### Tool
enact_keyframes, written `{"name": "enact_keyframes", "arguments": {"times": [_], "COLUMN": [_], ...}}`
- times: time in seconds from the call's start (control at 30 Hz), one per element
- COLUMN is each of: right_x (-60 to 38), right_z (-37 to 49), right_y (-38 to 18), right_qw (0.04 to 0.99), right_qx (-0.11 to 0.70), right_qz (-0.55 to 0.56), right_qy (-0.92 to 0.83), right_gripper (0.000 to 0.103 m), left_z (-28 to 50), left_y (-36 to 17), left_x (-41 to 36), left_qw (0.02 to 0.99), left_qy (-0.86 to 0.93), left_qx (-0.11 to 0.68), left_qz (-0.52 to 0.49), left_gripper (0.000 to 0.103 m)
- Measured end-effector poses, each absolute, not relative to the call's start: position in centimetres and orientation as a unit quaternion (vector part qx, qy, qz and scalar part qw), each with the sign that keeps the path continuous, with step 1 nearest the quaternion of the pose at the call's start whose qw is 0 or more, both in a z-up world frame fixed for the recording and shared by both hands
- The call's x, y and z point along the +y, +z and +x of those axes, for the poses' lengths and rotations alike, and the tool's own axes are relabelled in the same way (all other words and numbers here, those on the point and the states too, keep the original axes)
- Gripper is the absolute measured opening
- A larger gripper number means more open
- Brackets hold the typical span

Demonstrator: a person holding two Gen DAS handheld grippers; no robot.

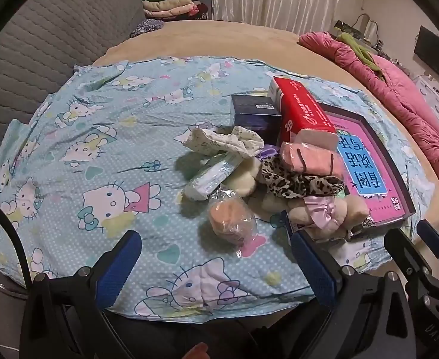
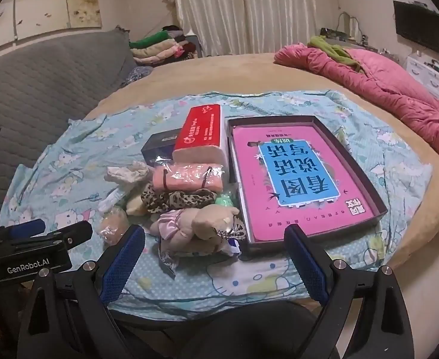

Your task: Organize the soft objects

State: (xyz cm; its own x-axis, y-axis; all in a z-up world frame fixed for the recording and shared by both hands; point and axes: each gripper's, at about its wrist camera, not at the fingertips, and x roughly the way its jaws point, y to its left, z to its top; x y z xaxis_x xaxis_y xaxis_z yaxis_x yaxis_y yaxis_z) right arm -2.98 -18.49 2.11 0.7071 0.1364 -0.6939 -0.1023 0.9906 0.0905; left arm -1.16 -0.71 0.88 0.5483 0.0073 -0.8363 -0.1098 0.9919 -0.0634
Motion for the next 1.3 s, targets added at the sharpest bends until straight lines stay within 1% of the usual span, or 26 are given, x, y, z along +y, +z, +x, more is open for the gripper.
{"name": "enact_keyframes", "arguments": {"times": [1.3], "right_x": [-18.82], "right_z": [-3.00], "right_y": [2.02], "right_qw": [0.923], "right_qx": [0.381], "right_qz": [0.021], "right_qy": [0.056], "right_gripper": [0.094], "left_z": [-1.41], "left_y": [0.53], "left_x": [-1.43], "left_qw": [0.878], "left_qy": [0.021], "left_qx": [0.476], "left_qz": [-0.050], "left_gripper": [0.101]}}
